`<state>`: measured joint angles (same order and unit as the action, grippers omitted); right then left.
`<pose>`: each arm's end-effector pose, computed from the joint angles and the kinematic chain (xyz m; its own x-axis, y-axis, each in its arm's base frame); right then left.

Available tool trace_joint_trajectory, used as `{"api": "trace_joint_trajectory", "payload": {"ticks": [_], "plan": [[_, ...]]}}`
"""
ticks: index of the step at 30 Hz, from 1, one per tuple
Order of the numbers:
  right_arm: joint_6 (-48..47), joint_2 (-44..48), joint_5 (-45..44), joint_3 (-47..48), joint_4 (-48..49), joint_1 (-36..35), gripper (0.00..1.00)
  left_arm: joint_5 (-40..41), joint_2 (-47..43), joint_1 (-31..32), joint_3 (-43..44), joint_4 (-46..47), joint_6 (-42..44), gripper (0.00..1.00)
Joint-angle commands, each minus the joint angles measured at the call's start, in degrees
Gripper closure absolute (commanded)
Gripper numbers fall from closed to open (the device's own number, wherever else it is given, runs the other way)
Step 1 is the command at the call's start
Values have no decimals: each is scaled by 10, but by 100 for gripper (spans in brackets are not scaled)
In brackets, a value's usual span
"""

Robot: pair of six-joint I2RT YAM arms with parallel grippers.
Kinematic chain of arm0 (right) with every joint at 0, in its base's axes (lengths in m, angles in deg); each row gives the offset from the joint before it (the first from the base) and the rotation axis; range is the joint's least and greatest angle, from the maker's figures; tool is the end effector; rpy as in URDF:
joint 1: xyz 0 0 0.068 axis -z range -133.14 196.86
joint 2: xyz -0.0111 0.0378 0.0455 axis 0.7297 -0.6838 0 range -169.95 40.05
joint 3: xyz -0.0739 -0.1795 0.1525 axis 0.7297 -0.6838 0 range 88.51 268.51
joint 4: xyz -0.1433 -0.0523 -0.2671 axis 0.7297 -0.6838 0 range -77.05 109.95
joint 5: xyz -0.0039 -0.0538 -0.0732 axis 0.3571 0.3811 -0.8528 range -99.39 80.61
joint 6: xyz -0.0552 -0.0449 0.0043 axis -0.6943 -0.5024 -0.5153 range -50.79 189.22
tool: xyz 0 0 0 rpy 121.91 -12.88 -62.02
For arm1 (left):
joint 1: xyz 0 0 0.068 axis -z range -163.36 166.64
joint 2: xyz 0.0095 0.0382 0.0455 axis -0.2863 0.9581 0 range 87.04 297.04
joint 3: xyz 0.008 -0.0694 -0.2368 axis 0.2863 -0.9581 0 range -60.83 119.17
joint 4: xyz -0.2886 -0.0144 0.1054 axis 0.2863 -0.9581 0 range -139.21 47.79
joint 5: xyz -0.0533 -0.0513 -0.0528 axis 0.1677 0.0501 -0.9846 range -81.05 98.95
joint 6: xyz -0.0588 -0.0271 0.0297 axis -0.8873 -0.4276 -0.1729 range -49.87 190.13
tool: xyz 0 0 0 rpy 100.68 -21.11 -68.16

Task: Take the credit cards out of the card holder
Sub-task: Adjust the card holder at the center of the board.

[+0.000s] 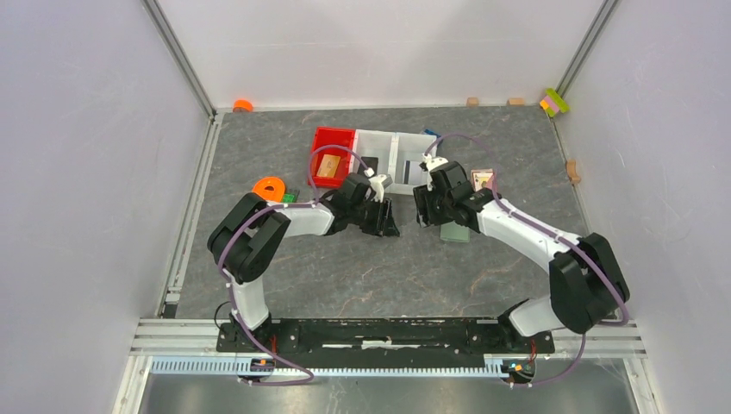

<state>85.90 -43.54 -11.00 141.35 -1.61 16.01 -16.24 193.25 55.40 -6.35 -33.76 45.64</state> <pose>0.3079 0.1820 0.1456 -0.7937 -0.1398 -0.5921 -0.2818 0.9470 0.1542 0.3023 -0.2747 0.0607 -0.8215 0.1785 -0.5415 0.5138 0.6435 -0.5674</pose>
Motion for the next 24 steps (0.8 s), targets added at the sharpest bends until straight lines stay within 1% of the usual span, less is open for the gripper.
{"api": "trace_joint_trajectory", "payload": {"ticks": [1, 3, 5, 7, 8, 10, 12, 15, 19, 24], "plan": [[-4, 50, -84, -5, -17, 20, 39, 2, -2, 2, 13, 1, 24, 54], [-6, 61, -97, -26, -25, 59, 42, -3, 0, 4, 14, 5, 21, 54], [-6, 83, -46, -70, -2, 126, 45, -6, 0, 7, 13, 8, 19, 56], [1, 111, 12, -128, 43, 194, 46, -7, -2, 10, 12, 12, 19, 56], [6, 118, 33, -154, 67, 219, 43, -7, -4, 12, 11, 12, 19, 56], [16, 119, 74, -186, 101, 246, 35, -7, -6, 14, 9, 16, 18, 56], [27, 100, 127, -206, 131, 265, 33, -7, -7, 15, 7, 18, 19, 56], [58, 74, 197, -244, 201, 290, 32, -8, -7, 15, 5, 19, 20, 56], [78, 56, 236, -284, 269, 304, 35, -7, -9, 15, 4, 19, 23, 56], [92, 48, 295, -304, 317, 305, 36, -11, -6, 15, 6, 20, 24, 56]]}}
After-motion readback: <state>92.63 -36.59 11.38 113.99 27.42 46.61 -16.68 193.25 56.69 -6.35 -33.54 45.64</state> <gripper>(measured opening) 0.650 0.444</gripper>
